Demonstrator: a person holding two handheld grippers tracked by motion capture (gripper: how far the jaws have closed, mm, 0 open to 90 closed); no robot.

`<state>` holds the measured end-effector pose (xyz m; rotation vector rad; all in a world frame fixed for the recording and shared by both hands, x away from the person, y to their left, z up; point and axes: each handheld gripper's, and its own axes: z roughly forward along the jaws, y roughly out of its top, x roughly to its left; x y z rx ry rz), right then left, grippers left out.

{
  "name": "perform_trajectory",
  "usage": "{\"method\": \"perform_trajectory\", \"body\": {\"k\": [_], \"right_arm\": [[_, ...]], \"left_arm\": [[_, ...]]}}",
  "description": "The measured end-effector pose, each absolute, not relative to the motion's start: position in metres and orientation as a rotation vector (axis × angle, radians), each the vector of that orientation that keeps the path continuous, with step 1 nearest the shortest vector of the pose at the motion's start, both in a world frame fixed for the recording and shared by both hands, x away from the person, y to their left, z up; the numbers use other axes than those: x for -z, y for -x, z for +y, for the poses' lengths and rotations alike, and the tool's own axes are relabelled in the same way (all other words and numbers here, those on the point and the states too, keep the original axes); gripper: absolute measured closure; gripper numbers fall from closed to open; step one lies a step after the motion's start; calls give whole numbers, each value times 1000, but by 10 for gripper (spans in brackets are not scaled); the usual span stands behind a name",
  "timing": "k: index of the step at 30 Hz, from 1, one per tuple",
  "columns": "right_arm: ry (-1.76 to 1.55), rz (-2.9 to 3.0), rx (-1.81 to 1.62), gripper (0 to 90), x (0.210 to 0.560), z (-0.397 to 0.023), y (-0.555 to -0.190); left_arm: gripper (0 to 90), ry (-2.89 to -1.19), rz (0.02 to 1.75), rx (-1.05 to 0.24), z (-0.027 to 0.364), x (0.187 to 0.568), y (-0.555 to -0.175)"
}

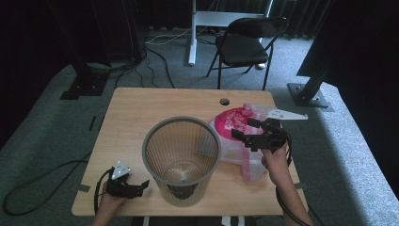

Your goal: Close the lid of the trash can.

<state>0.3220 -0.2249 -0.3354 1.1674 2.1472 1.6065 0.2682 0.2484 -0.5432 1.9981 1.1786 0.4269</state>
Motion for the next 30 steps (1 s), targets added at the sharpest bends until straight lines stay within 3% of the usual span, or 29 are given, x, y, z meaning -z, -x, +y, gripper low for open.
{"method": "perform_trajectory", "body": {"k": [30], "right_arm": [[-1321,2023,-1531,110,376,-269,-299]], "left_arm": [[0,-1998,1180,-427,249,543,-268]]}}
